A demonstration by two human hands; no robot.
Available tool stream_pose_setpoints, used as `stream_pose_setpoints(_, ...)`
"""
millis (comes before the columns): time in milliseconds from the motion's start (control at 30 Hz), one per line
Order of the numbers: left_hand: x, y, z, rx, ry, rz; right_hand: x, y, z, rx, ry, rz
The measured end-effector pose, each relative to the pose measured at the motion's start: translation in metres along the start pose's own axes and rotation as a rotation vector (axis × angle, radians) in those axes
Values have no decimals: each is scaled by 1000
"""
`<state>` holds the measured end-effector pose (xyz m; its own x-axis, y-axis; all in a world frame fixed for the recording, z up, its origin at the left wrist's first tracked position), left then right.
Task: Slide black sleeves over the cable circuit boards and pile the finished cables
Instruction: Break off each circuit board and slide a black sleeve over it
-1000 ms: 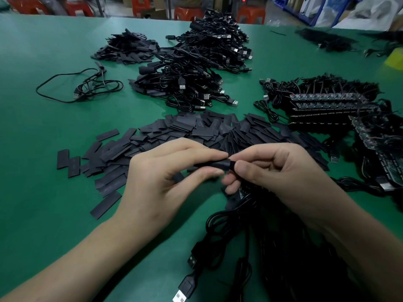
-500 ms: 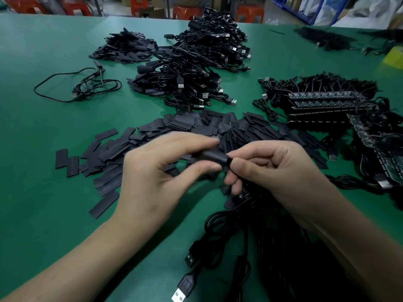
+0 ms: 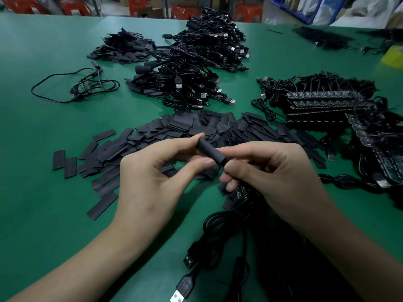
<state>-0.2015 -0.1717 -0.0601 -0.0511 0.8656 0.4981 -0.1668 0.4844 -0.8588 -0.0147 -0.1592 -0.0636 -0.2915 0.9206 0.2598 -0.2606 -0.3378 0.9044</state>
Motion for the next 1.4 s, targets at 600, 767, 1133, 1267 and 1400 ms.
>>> stream_pose_setpoints(600, 0, 19, -5, -631, -67, 433, -9, 23, 3, -786, -285, 396)
stream_pose_setpoints(767, 2, 21, -9, -793, -24, 513, -9, 23, 6, -735, -263, 367)
stream_pose_setpoints(1133, -4, 11, -8, -624, -110, 380, -4, 14, 4, -511, -205, 197)
stream_pose_setpoints(1267, -6, 7, -9, -527, -96, 320, -3, 9, 4, -349, -166, 119)
stream_pose_setpoints(1400, -5, 4, -11, -469, -42, 283, -2, 5, 2, -292, -119, 88)
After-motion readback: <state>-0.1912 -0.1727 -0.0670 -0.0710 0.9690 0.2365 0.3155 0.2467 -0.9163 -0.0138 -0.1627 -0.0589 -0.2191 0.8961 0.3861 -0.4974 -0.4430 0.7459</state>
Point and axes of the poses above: each hand's wrist, its own x-axis towards the middle knuckle, its own z-axis out of the back of the hand, y = z × x, the point moved 3 cm from there along x, towards the middle knuckle, and after that the axes turned 14 degrees about -x, right-handed, at the moved point
